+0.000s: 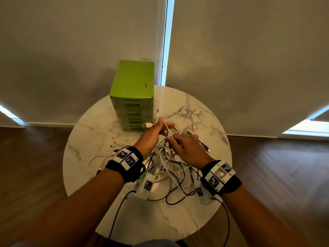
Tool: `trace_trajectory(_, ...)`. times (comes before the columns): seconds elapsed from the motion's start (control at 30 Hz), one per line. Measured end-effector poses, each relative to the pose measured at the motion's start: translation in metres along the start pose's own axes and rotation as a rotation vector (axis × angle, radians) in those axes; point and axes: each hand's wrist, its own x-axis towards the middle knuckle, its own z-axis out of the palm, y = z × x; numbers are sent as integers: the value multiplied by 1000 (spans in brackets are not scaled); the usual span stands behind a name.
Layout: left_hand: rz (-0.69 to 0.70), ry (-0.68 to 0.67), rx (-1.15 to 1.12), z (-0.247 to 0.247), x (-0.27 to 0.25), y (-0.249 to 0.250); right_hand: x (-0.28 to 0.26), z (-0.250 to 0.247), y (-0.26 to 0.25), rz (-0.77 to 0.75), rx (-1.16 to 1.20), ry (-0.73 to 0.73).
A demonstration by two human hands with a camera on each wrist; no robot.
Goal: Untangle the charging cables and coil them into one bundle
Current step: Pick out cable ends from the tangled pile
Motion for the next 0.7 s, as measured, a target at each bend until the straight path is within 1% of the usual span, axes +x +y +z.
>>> trace_trajectory(0.07,61,-4,-94,4,1,9,-5,3,4,37,166,-122)
trace_trajectory(0.1,89,6,-137,6,1,13,-8,6,8,62,203,-164)
trace_trajectory(0.17,137,10,-251,7,1,20,-10,12,21,101,267,-218)
trace_trajectory(0.23,169,9,-369,2,0,29,-11,18,38,100,327,-254)
trace_trajectory(0.33,236,52,-437,-15,1,43,-13,22,58,81,266,-266)
trace_trajectory(0.47,312,139,-430,-41,4,55,-2,16,68,-2,218,-211)
trace_trajectory(0.53,328,155,-450,-47,0,60,6,14,74,13,134,-201)
trace_trajectory(0.57,326,151,-424,-47,-3,63,10,13,78,44,53,-200)
trace_trajectory(0.6,313,144,-333,-46,-8,66,14,11,79,85,-50,-199)
trace_trajectory(0.67,269,140,32,-39,-18,63,20,8,78,150,-191,-146)
trace_trajectory(0.7,274,127,181,-37,-20,58,24,6,74,157,-190,-84)
